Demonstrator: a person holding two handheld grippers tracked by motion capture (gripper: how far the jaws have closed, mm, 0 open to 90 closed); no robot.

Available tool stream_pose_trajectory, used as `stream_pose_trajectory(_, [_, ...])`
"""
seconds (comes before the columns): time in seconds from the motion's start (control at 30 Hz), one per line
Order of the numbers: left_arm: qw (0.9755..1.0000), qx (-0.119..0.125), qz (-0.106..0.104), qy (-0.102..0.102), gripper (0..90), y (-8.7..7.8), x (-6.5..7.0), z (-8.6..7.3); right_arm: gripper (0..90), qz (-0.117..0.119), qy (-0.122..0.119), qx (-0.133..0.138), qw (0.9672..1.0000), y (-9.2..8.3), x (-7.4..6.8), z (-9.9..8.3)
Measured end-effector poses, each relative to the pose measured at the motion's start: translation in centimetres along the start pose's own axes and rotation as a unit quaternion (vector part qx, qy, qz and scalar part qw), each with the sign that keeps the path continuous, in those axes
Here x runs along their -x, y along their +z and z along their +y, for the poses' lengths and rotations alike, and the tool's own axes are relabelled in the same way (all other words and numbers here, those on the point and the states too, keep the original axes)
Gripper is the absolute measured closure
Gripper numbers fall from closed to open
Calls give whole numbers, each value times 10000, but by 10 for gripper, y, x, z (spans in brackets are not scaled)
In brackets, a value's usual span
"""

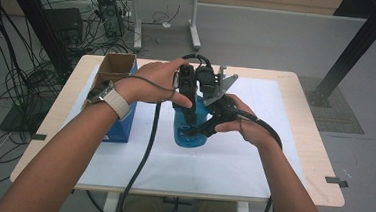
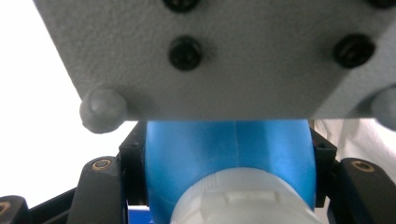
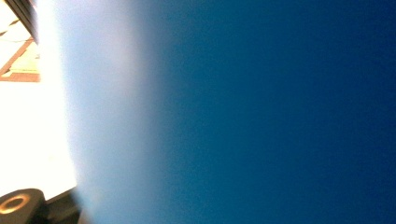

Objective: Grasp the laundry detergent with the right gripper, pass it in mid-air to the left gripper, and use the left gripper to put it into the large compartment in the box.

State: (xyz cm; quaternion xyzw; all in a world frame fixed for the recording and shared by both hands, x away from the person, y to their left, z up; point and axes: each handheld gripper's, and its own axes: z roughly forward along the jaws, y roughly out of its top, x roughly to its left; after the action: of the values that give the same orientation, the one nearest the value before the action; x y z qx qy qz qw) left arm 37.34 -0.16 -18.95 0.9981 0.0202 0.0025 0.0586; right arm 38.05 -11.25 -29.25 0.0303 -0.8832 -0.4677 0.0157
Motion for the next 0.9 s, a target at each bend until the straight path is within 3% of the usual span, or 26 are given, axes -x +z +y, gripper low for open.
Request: stream_pose_trajectory(0.9, [10000,11,7,-16,380,0,-1,-2,434,12,21,7,10000,1,1,0])
